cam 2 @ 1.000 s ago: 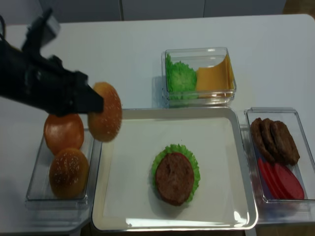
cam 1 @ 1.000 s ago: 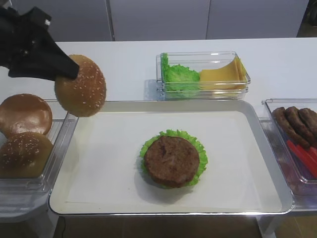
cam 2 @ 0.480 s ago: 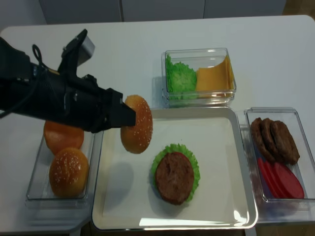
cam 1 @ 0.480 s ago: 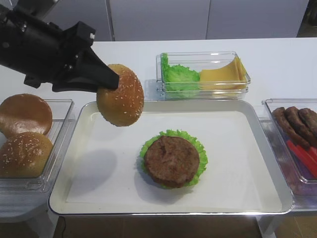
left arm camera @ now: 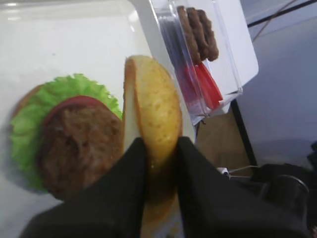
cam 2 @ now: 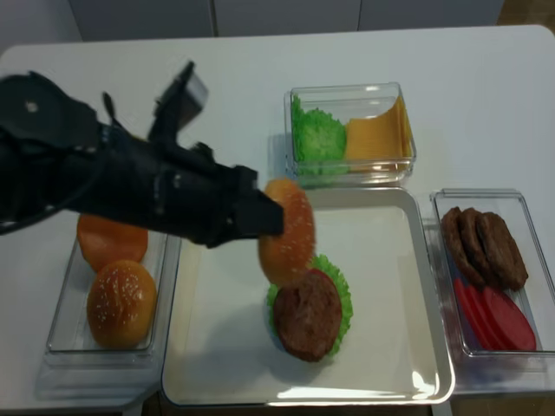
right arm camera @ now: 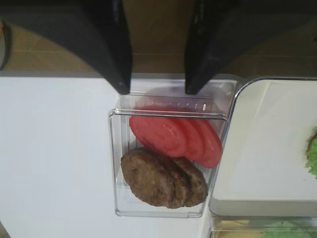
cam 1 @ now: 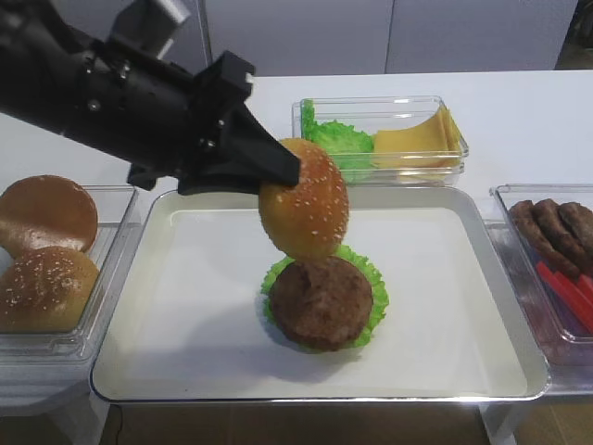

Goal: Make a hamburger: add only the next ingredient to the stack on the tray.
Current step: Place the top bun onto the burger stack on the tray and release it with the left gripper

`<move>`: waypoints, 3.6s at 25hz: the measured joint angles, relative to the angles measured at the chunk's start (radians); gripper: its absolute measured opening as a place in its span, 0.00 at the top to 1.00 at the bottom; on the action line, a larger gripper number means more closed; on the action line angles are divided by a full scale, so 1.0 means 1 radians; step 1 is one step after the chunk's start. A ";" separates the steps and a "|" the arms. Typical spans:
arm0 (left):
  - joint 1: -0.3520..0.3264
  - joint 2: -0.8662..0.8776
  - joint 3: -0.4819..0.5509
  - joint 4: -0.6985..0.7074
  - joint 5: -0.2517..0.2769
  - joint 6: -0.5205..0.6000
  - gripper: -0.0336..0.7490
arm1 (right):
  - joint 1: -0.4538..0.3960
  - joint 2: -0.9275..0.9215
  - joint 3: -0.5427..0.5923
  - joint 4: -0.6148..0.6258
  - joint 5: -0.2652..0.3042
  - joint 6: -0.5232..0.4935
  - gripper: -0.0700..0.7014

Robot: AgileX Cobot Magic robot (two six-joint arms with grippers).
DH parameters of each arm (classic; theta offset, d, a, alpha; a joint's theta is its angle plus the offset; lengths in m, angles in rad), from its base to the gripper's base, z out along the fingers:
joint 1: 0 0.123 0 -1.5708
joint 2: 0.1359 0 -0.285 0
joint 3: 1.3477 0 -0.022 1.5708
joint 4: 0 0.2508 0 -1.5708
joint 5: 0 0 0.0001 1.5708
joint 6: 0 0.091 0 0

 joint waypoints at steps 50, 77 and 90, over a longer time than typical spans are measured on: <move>-0.049 0.117 0.322 -0.701 -0.053 0.376 0.81 | 0.000 0.000 0.000 0.000 0.000 -0.003 0.56; 0.022 0.129 0.322 -0.664 0.080 0.407 0.82 | 0.000 0.000 0.000 0.000 0.000 -0.004 0.56; 0.010 0.129 0.322 -0.648 0.033 0.394 0.82 | 0.000 0.000 0.000 0.000 0.000 -0.004 0.56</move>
